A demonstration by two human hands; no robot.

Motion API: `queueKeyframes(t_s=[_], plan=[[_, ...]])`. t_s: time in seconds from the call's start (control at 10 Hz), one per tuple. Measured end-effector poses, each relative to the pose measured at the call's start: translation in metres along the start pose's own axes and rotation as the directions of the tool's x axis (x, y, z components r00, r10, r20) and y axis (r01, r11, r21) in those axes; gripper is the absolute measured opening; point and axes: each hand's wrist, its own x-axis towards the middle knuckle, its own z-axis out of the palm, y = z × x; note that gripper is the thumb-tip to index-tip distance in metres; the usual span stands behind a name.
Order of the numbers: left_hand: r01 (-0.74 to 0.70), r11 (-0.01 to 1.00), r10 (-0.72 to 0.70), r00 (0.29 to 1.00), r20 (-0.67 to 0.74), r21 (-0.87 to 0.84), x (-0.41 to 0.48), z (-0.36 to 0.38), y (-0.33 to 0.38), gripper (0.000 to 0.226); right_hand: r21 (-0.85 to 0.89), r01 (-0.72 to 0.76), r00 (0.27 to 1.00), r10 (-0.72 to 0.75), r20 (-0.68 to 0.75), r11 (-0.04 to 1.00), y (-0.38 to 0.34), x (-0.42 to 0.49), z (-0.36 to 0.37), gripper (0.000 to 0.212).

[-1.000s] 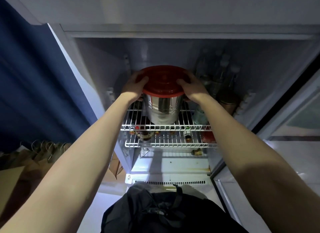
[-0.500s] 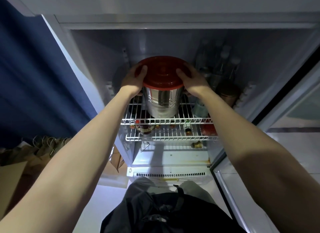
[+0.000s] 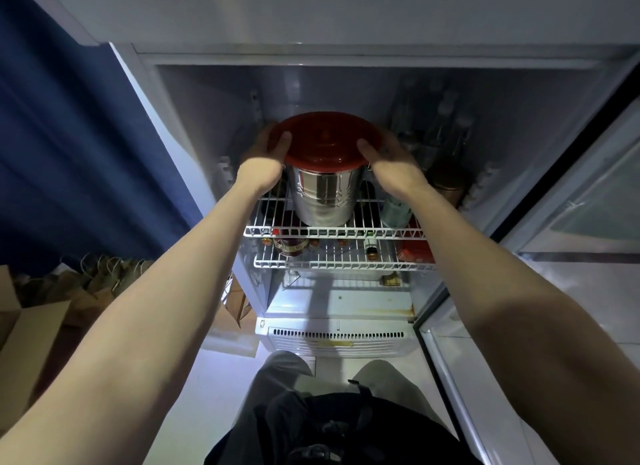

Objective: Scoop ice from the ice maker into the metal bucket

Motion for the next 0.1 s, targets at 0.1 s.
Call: queueKeyframes(t_s=[0.1], plan=[[-0.012, 1.000, 0.012, 1.000, -0.021, 0.023, -0.0175, -0.0065, 0.0048, 0.082, -0.037, -0.001, 1.000, 0.000, -0.030, 0.999, -0.0084, -0.0119, -0.0069, 0.079]])
